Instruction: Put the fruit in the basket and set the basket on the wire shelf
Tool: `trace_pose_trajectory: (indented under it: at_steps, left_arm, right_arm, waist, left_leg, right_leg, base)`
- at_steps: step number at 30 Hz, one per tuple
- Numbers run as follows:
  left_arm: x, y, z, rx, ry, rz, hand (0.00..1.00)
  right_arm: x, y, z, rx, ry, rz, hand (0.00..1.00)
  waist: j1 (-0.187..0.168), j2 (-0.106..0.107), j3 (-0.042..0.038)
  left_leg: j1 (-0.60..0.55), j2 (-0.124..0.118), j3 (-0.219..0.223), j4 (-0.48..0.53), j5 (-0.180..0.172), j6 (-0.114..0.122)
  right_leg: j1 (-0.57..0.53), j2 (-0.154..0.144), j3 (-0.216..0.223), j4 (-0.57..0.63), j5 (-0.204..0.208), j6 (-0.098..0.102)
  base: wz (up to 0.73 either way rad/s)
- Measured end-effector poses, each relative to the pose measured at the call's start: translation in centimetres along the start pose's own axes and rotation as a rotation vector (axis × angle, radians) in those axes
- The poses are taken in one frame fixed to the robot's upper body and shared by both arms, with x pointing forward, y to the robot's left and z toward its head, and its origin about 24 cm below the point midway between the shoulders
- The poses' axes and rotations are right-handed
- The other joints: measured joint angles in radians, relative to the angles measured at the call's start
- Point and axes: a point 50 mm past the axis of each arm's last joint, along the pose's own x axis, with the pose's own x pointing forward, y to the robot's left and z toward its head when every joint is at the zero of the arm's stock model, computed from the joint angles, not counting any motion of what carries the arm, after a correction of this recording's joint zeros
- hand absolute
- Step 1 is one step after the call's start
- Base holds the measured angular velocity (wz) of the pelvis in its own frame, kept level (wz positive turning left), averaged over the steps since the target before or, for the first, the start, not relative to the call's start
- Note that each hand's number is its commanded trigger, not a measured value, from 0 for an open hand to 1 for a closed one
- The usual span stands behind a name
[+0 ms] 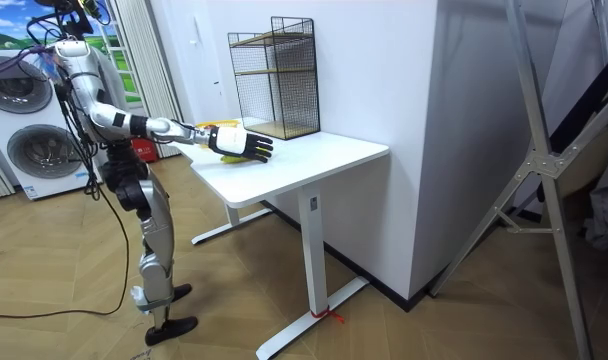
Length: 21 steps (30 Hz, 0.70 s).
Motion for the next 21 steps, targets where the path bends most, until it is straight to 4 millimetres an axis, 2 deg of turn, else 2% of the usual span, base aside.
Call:
trace_pose_trajectory:
  at_steps: [4, 8, 9, 13, 21]
  left_arm:
    - [0.0, -0.1, -0.3, 0.003, 0.010, -0.015, 0.00]
    - [-0.1, -0.4, -0.9, 0.005, 0.041, -0.050, 0.00]
    - [-0.1, -0.4, -0.9, 0.004, 0.046, -0.052, 0.00]
    - [-0.1, -0.4, -1.0, -0.012, 0.060, -0.051, 0.00]
    - [0.0, -0.2, -1.0, 0.008, 0.075, -0.046, 0.00]
  right_arm:
    - [0.0, -0.1, -0.8, -0.020, 0.020, 0.025, 0.00]
    - [0.0, -0.4, -1.4, -0.039, 0.040, 0.038, 0.00]
    - [0.0, -0.5, -1.4, -0.042, 0.042, 0.038, 1.00]
    - [-0.1, -0.4, -2.3, -0.066, 0.075, 0.050, 1.00]
    - [0.4, -1.9, -2.6, -0.195, 0.106, 0.027, 1.00]
  waist:
    - [-0.007, 0.002, 0.0003]
    - [0.001, 0.013, -0.0050]
    - [0.002, 0.015, -0.0060]
    - [0.005, 0.019, -0.0071]
    - [0.010, 0.013, -0.0094]
  left_leg:
    - [0.000, -0.003, -0.025, 0.008, -0.001, 0.000]
    - [0.005, -0.003, -0.030, 0.016, -0.002, 0.001]
    - [0.006, -0.003, -0.031, 0.016, -0.002, 0.001]
    - [0.011, -0.005, -0.046, 0.016, -0.002, 0.001]
    - [0.010, -0.008, -0.060, 0.030, -0.003, 0.003]
  right_leg:
    - [0.014, -0.002, -0.028, 0.000, 0.000, 0.000]
    - [0.018, -0.003, -0.037, 0.000, 0.000, 0.000]
    - [0.019, -0.003, -0.039, 0.000, 0.000, 0.000]
    - [0.037, -0.005, -0.052, 0.000, 0.000, 0.000]
    - [0.049, -0.005, -0.056, -0.002, 0.000, 0.000]
  base:
    - [0.15]
    - [0.06]
    - [0.03]
    - [0.10]
    - [0.05]
